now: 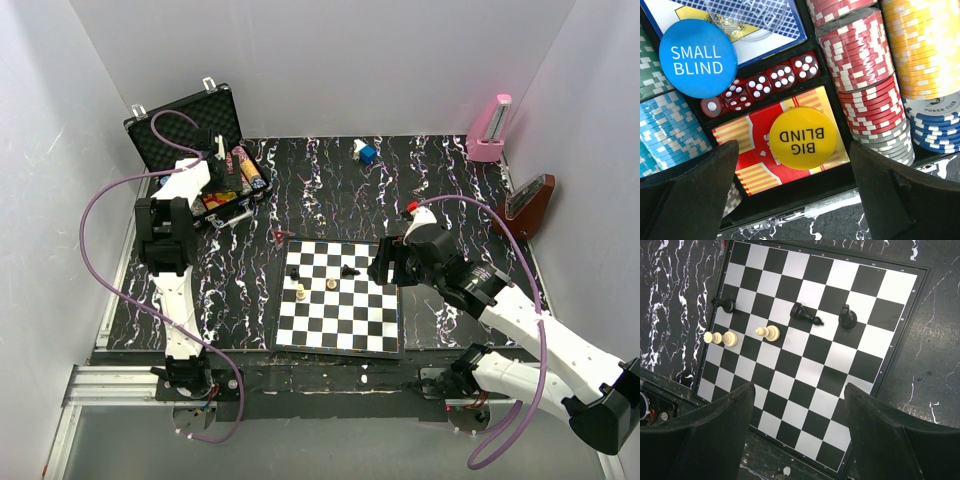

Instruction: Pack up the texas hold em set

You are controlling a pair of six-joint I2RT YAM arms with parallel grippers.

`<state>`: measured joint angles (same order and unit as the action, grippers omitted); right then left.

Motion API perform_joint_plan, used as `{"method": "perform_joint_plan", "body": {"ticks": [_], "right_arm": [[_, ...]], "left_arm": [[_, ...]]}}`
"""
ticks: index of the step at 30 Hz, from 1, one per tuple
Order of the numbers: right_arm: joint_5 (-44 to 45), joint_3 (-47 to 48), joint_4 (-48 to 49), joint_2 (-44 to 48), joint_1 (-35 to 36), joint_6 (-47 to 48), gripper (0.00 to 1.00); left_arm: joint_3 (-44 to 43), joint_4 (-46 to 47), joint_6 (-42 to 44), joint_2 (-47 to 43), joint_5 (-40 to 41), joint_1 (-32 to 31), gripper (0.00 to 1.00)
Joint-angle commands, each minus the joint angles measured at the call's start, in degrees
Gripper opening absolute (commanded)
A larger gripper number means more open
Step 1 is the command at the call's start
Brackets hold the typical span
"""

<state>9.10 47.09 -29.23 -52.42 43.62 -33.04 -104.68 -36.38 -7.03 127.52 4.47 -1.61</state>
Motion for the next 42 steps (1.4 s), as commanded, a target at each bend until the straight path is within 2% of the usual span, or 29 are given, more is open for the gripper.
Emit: {"method": "perform_joint_plan", "body": {"ticks": [1, 9, 16, 24, 28, 34, 38, 42], "right_arm": [[1.6, 2.0, 0.1, 1.1, -0.1, -0.4, 0.79], [1.7, 1.9, 0.1, 1.3, -0.1, -0.4, 0.79], [2.5, 3.2, -1.1, 0.6, -0.1, -0.2, 0.79], [2.8, 3.8, -1.2, 0.4, -0.1, 0.3, 0.79], [2.8, 4.0, -1.0, 0.8, -0.1, 0.8, 0.82], [2.9, 4.0, -1.2, 1.9, -0.1, 1.0, 0.84], [2.6, 4.0, -1.2, 2.1, -0.1, 0.9, 0.85], [1.9, 3.8, -0.8, 1.7, -0.1, 0.1, 0.85]], "left_arm": [[0.4, 0.4, 0.8, -7.0, -0.3, -0.4, 0.97], [4.7, 5.2, 1.5, -12.2, -2.1, -0.4, 0.98], [13.4, 14.5, 3.0, -21.2, -2.8, -0.4, 0.98], [24.2, 14.9, 4.1, -31.5, -2.7, -1.8, 0.98], [31.5, 12.9, 3.8, -37.7, -2.8, -5.2, 0.98], [38.4, 7.0, 6.1, -42.3, -6.6, -12.7, 0.98], [43.2, 7.3, 5.6, -42.0, -8.9, -15.4, 0.98], [42.5, 7.1, 5.0, -38.1, -12.3, -17.5, 0.98]]}}
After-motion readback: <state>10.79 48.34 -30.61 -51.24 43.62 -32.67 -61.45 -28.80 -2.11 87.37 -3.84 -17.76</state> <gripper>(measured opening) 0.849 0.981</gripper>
